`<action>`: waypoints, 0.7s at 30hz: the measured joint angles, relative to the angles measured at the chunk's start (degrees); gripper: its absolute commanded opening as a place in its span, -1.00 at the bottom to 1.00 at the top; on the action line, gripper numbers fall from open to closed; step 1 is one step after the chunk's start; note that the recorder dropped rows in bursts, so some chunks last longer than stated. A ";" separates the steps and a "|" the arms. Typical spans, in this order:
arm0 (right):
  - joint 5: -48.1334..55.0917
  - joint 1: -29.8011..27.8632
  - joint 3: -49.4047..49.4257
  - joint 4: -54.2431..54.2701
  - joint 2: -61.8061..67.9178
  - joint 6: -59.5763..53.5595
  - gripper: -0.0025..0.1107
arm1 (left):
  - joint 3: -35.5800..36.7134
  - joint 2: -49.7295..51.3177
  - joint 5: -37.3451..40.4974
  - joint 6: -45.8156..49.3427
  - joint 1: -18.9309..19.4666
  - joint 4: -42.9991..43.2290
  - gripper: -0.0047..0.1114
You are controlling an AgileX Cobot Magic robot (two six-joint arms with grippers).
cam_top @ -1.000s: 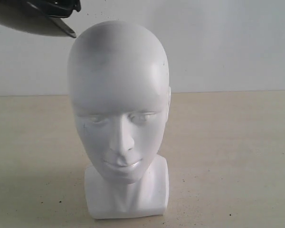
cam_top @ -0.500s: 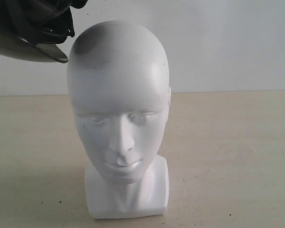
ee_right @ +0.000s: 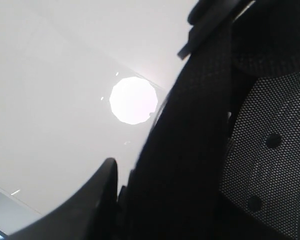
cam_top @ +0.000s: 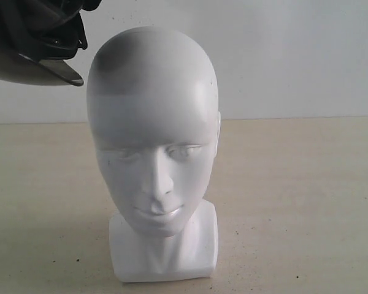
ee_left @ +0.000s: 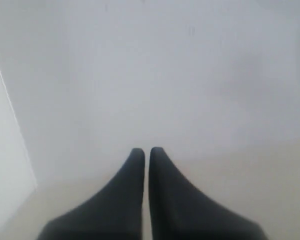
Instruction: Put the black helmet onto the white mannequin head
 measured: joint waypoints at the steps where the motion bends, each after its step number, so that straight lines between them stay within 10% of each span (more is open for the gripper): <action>1: -0.23 0.00 0.00 0.00 0.00 0.00 -0.96 | 0.00 -0.04 -7.14 -0.41 0.00 0.10 -0.84; 9: -1.16 0.00 0.00 0.00 0.00 0.00 -0.96 | -0.12 -0.20 -39.97 -15.83 0.00 -0.42 -0.84; 15: -2.39 0.00 0.00 0.00 0.00 0.00 -0.96 | -2.28 1.27 -20.13 -33.02 0.00 -11.20 -0.84; 21: -3.90 0.00 0.00 0.00 1.27 -0.22 -0.96 | -3.11 7.67 -21.11 -33.14 0.00 -20.20 -0.84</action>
